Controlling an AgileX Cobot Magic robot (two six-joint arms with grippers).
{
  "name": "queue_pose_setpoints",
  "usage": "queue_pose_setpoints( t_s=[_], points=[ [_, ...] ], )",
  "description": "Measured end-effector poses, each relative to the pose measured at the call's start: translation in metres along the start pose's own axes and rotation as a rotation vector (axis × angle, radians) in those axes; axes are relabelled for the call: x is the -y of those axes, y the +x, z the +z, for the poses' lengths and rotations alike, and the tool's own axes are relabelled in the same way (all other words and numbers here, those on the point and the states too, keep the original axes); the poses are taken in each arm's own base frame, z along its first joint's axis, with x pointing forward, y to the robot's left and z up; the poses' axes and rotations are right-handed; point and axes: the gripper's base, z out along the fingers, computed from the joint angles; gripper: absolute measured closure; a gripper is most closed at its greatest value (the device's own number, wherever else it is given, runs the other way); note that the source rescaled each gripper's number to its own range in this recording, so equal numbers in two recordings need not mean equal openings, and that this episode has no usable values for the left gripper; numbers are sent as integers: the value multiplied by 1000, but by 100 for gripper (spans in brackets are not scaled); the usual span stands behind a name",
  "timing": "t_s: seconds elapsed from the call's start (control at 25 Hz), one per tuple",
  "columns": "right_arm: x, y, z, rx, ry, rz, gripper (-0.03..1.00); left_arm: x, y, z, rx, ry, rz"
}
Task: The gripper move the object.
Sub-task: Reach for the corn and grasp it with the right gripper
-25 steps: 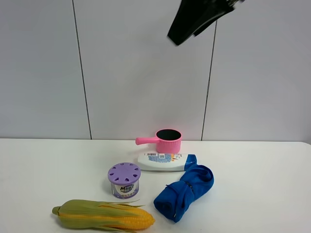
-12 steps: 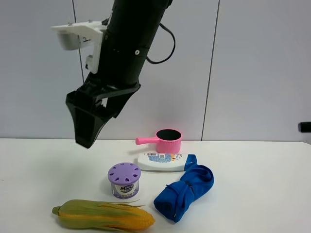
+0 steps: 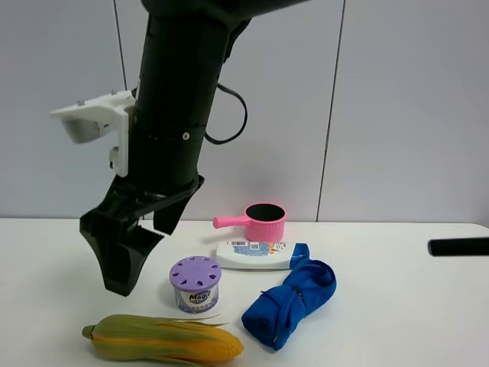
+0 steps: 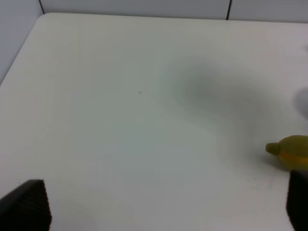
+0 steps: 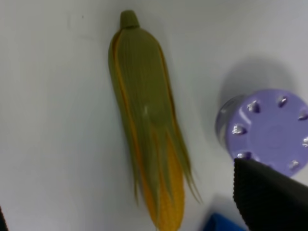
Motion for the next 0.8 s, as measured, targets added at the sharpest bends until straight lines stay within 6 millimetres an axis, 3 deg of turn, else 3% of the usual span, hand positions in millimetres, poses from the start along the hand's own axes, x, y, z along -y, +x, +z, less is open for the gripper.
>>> queue_pose_setpoints(
  t_s=[0.24, 0.8],
  points=[
    [-2, 2, 42, -82, -43, -27, 11, 0, 0, 0, 0, 0, 0],
    [9, 7, 101, -134, -15, -62, 11, 0, 0, 0, 0, 0, 0]
  ],
)
